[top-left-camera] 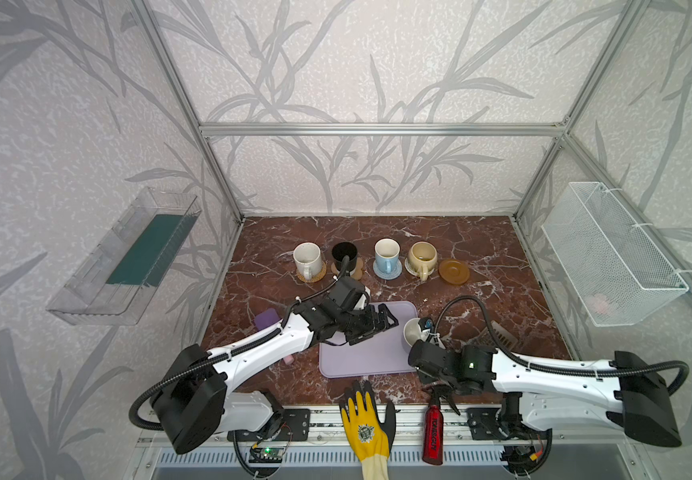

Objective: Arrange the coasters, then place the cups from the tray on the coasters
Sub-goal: 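Lift the lavender mug with the right gripper toward the wooden coaster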

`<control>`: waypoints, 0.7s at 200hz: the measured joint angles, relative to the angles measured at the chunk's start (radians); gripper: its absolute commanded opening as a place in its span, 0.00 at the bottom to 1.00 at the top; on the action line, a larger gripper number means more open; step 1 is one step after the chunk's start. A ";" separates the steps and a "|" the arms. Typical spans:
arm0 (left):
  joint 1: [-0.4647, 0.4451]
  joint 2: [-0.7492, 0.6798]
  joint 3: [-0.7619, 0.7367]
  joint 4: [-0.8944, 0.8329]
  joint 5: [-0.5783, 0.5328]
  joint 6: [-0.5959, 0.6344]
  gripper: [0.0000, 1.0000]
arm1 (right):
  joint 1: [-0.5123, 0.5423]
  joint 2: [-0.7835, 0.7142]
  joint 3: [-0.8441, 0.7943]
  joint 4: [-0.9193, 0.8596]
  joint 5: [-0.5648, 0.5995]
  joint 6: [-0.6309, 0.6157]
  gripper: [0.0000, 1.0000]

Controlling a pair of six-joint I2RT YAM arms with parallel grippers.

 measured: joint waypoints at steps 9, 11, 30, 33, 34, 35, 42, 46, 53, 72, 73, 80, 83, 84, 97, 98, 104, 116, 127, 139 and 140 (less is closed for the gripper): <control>0.000 0.003 0.000 0.011 -0.006 -0.012 0.99 | -0.014 -0.004 0.000 0.000 -0.003 -0.014 0.00; 0.000 0.004 0.000 0.016 -0.008 -0.016 0.99 | -0.018 -0.005 0.000 -0.001 -0.004 -0.016 0.00; 0.000 0.004 0.000 0.048 -0.031 -0.043 0.99 | -0.058 -0.027 0.000 -0.003 -0.020 -0.048 0.00; 0.000 0.004 0.000 0.052 -0.036 -0.047 0.99 | -0.063 -0.032 0.000 -0.004 -0.022 -0.051 0.00; 0.000 0.003 0.000 0.053 -0.037 -0.048 0.99 | -0.066 -0.035 0.000 -0.005 -0.024 -0.055 0.00; 0.000 0.003 0.000 0.056 -0.040 -0.051 0.99 | -0.068 -0.036 0.000 -0.005 -0.024 -0.056 0.00; 0.000 0.001 0.000 0.064 -0.053 -0.059 0.99 | -0.087 -0.051 0.000 -0.006 -0.032 -0.067 0.00; 0.000 -0.001 0.000 0.068 -0.061 -0.061 0.99 | -0.097 -0.059 0.000 -0.006 -0.038 -0.075 0.00; 0.000 -0.005 0.000 0.074 -0.074 -0.065 0.99 | -0.117 -0.072 0.001 -0.007 -0.048 -0.089 0.00; 0.000 -0.011 0.014 0.076 -0.108 -0.066 0.99 | -0.192 -0.095 0.009 -0.008 -0.082 -0.138 0.00; 0.000 -0.011 0.016 0.076 -0.108 -0.066 0.99 | -0.195 -0.095 0.009 -0.008 -0.083 -0.141 0.00; 0.000 -0.009 0.032 0.075 -0.115 -0.064 0.99 | -0.228 -0.097 0.013 -0.009 -0.096 -0.161 0.00; 0.000 -0.008 0.040 0.075 -0.117 -0.062 0.99 | -0.242 -0.097 0.016 -0.012 -0.101 -0.172 0.00; 0.000 -0.008 0.042 0.075 -0.118 -0.062 0.99 | -0.249 -0.097 0.018 -0.014 -0.103 -0.177 0.00; 0.000 -0.001 0.081 0.077 -0.124 -0.058 0.99 | -0.304 -0.097 0.034 -0.031 -0.129 -0.217 0.00; 0.000 -0.001 0.085 0.077 -0.124 -0.058 0.99 | -0.308 -0.097 0.036 -0.034 -0.131 -0.222 0.00; 0.000 0.003 0.101 0.081 -0.127 -0.057 0.99 | -0.332 -0.097 0.045 -0.042 -0.141 -0.240 0.00; 0.000 0.011 0.122 0.100 -0.129 -0.057 0.99 | -0.372 -0.097 0.061 -0.050 -0.159 -0.272 0.00; 0.000 0.018 0.130 0.121 -0.129 -0.058 0.99 | -0.409 -0.097 0.074 -0.056 -0.177 -0.298 0.00; 0.000 0.026 0.131 0.137 -0.128 -0.057 0.99 | -0.444 -0.097 0.086 -0.060 -0.195 -0.325 0.00; 0.000 0.027 0.132 0.138 -0.128 -0.057 0.99 | -0.446 -0.097 0.087 -0.060 -0.196 -0.327 0.00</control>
